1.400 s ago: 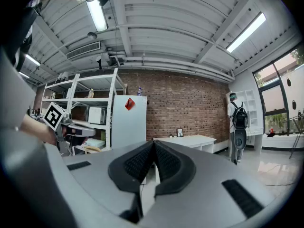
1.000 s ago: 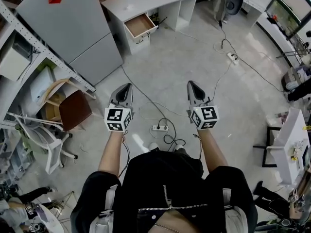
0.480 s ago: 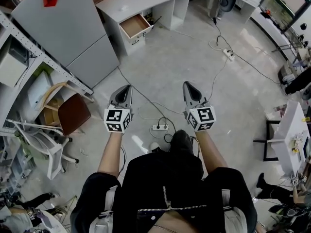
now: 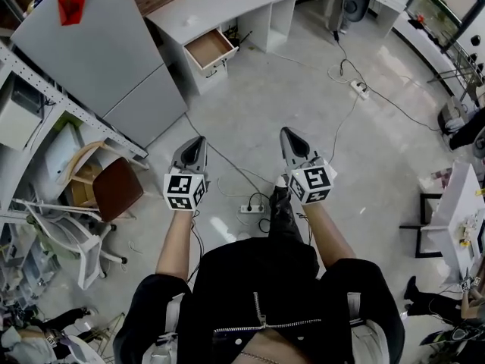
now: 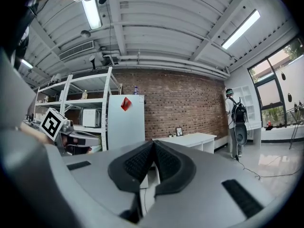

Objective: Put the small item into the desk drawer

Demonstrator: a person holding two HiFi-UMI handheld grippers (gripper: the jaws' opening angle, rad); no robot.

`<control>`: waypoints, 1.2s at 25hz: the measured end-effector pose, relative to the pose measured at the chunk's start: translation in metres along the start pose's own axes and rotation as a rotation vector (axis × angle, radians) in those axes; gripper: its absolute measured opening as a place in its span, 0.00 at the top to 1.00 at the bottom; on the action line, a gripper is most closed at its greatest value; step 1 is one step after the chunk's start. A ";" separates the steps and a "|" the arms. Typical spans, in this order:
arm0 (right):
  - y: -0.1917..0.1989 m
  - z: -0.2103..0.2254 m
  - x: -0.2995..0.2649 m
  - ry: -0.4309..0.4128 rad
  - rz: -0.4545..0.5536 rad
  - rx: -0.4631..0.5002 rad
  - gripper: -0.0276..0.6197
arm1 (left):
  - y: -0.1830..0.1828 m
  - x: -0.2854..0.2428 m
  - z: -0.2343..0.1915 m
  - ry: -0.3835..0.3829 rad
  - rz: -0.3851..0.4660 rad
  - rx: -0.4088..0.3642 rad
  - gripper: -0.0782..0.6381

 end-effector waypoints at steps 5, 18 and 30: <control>0.000 0.035 -0.047 -0.054 -0.001 -0.011 0.95 | -0.006 -0.046 -0.007 -0.038 -0.010 0.005 0.86; -0.036 0.168 -0.201 -0.226 0.002 -0.027 0.95 | -0.061 -0.201 -0.025 -0.199 -0.017 0.028 0.86; -0.034 0.204 -0.271 -0.324 -0.011 -0.053 0.95 | -0.077 -0.254 -0.043 -0.283 -0.012 0.045 0.86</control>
Point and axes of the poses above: the fingertips, and each gripper's own axes: x backward along the fingers, z to its right, y out of its underside, the point moved 8 cm from there along x, backward along the fingers, and after that the axes turned 5 degrees about y, right-handed, at the moved point
